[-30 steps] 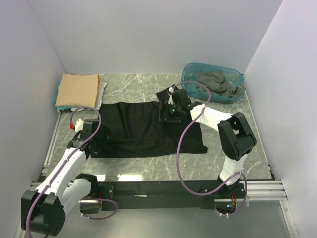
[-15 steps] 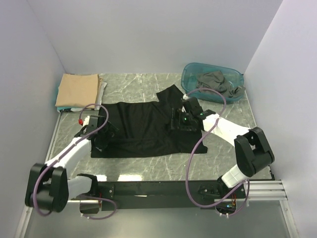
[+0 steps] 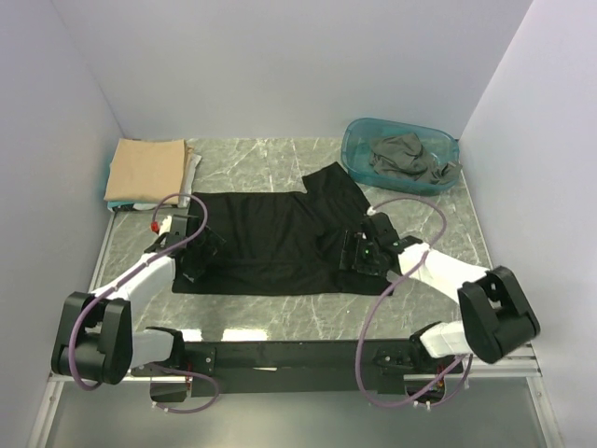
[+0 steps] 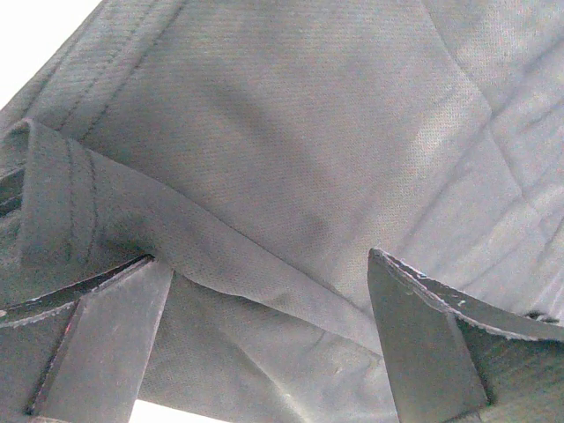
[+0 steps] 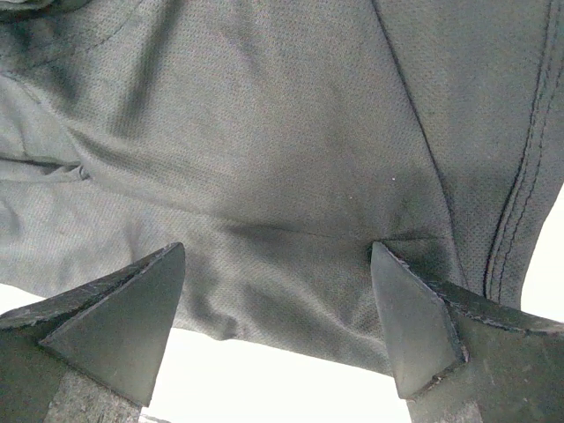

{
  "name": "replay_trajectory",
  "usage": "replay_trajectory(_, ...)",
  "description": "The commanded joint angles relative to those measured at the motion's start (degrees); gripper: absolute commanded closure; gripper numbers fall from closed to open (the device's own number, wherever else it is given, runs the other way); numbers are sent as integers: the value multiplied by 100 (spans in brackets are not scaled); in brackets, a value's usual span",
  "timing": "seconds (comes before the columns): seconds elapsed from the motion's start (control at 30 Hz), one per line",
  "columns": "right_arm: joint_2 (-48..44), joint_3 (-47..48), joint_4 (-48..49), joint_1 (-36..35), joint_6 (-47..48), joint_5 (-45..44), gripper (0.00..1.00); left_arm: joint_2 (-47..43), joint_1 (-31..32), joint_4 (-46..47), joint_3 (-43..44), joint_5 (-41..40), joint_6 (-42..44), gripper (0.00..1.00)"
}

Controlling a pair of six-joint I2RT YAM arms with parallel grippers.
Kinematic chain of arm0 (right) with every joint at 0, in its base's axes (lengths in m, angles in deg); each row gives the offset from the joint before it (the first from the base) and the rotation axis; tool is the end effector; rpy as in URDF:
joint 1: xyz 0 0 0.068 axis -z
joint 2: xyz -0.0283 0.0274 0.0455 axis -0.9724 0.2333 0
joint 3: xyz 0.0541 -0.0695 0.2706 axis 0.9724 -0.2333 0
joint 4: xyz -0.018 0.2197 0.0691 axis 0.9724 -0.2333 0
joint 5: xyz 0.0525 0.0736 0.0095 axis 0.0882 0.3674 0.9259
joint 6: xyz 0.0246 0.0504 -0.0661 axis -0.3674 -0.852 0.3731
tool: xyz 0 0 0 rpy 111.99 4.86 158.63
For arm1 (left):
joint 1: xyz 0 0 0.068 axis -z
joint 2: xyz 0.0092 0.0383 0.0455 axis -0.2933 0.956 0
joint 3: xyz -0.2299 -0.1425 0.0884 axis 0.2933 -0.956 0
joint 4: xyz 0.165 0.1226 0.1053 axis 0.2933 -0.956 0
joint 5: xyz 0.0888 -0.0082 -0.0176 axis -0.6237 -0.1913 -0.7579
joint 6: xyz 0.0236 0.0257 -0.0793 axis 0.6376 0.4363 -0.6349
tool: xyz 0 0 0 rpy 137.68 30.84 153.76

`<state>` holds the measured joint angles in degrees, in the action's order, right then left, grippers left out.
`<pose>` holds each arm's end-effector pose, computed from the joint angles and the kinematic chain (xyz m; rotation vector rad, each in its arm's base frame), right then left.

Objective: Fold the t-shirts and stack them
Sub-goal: Fold the tshirt

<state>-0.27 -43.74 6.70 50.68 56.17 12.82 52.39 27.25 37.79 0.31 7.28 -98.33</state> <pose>0.2147 0.1094 0.1609 0.1264 2.6626 0.4347 0.2166 -0.0307 0.1635 -1.1397 2.2956 -0.3611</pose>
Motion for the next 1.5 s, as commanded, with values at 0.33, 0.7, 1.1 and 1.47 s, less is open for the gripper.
replay_trajectory(0.33,-1752,-1106,-1076,34,-585,235,6,-786,9,-1254,-755,382,-139,1)
replay_trajectory(0.7,-1833,-105,-296,-54,162,964,5,-1781,9,-2028,553,-811,-60,1)
replay_trajectory(1.1,1216,1537,1271,-573,65,1467,5,29,-88,-1326,1872,-1041,203,1)
replay_trajectory(1.47,2958,3560,840,-582,232,1343,5,935,-290,-1203,2329,-830,450,1)
